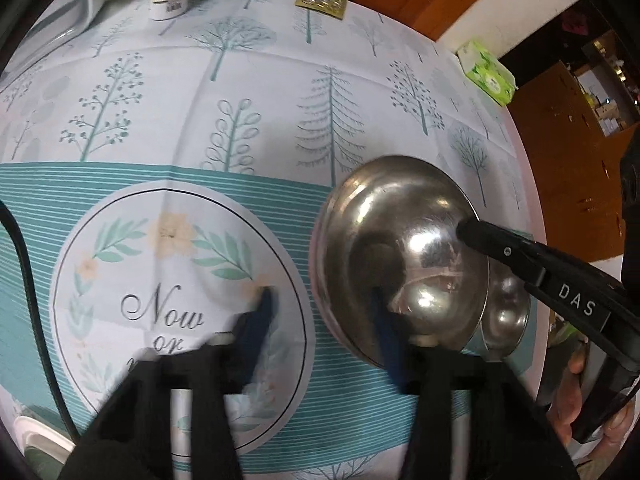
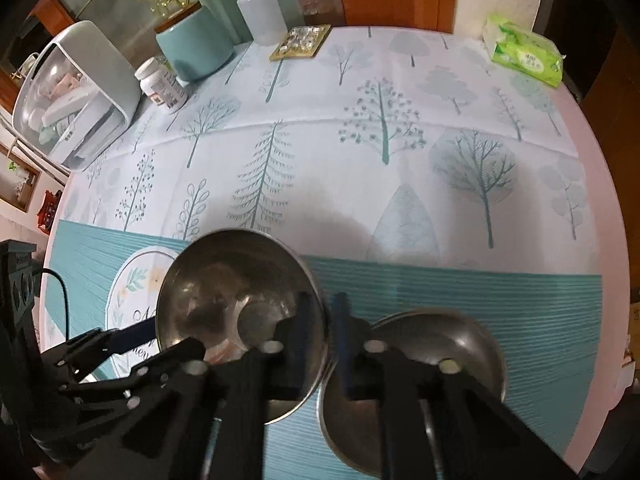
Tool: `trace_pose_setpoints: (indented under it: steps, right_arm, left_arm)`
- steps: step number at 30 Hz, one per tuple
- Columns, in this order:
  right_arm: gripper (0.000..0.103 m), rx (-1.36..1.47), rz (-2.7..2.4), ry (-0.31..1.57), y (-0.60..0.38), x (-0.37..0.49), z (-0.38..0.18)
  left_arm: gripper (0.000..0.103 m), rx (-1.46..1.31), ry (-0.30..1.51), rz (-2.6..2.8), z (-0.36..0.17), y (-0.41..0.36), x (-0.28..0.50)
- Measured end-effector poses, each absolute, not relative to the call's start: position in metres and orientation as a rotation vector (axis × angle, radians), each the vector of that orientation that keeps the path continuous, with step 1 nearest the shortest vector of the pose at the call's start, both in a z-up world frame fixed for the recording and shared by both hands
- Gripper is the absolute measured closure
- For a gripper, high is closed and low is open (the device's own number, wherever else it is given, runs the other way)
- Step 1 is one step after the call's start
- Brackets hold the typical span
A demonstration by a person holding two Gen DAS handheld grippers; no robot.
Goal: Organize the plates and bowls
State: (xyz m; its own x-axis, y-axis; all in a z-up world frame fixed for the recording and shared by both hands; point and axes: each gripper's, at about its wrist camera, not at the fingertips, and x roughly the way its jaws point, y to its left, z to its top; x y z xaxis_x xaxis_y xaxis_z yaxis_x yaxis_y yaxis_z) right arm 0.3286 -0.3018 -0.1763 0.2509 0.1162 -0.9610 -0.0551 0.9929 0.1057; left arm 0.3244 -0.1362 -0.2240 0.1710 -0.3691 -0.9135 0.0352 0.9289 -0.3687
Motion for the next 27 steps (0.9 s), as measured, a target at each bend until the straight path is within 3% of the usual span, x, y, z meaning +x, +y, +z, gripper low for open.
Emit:
trace_pose_setpoints:
  steps: [1, 4, 14, 27]
  right_arm:
    - [0.096, 0.053, 0.117, 1.309, -0.301, 0.328, -0.175]
    - [0.097, 0.047, 0.111, 1.317, -0.299, 0.323, -0.173]
    - [0.098, 0.132, 0.139, 1.320, -0.300, 0.281, -0.143]
    - [0.098, 0.201, 0.185, 1.318, -0.276, 0.155, -0.108]
  left_arm:
    - [0.082, -0.290, 1.374, -0.309, -0.224, -0.139, 0.324]
    - [0.083, -0.233, 1.340, -0.294, -0.217, -0.144, 0.318]
    - [0.083, -0.201, 1.282, -0.339, -0.162, -0.129, 0.288]
    - [0.083, -0.116, 1.244, -0.392, -0.102, -0.102, 0.170]
